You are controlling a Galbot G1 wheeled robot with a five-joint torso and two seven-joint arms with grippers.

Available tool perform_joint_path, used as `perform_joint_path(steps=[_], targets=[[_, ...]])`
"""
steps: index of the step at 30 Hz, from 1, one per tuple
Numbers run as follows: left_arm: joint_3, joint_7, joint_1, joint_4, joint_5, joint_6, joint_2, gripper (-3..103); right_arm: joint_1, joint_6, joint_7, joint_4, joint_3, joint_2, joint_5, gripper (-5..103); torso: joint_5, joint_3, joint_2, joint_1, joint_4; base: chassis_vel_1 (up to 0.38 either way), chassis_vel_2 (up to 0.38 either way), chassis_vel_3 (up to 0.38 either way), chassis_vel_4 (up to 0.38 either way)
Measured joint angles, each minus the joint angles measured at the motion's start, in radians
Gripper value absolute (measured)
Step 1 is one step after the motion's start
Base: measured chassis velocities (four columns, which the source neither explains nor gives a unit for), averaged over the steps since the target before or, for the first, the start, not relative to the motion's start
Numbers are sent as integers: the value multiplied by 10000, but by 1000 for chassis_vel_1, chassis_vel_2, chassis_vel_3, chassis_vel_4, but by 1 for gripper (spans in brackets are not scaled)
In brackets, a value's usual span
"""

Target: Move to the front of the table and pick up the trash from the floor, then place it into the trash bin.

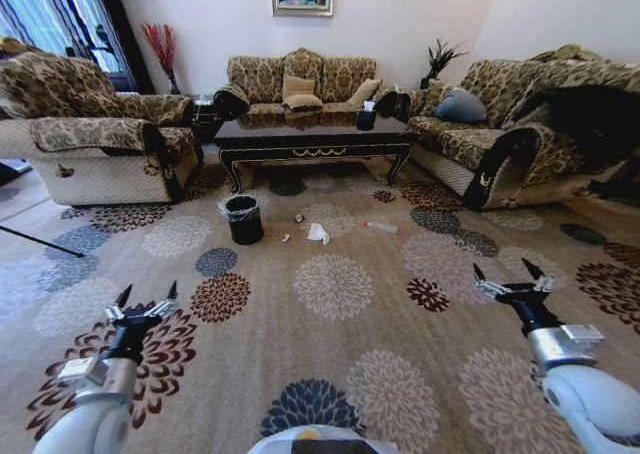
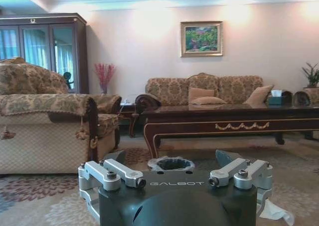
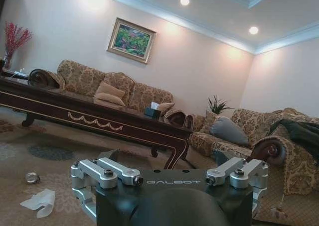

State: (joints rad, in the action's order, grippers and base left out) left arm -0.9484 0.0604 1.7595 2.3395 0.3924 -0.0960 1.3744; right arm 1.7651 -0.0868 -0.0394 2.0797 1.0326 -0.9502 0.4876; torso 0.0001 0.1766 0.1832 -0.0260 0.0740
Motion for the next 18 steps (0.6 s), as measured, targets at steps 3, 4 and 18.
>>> perform_joint_path(steps=[3,4,18], targets=[[15,-15,34,194,74,-79,-2,100,3,-18,13,18,-15,-32,-40,100,-2,-73,-102,26,0,0,0,0,0],[15,-27,50,306,174,-142,-6,100,2,-21,16,18,-15,-43,-55,100,-2,-104,-149,41,0,0,0,0,0],[-28,-130,335,1136,814,-474,17,100,57,-44,22,73,-60,-201,-260,100,-1,-553,-686,133,-1,0,0,0,0]])
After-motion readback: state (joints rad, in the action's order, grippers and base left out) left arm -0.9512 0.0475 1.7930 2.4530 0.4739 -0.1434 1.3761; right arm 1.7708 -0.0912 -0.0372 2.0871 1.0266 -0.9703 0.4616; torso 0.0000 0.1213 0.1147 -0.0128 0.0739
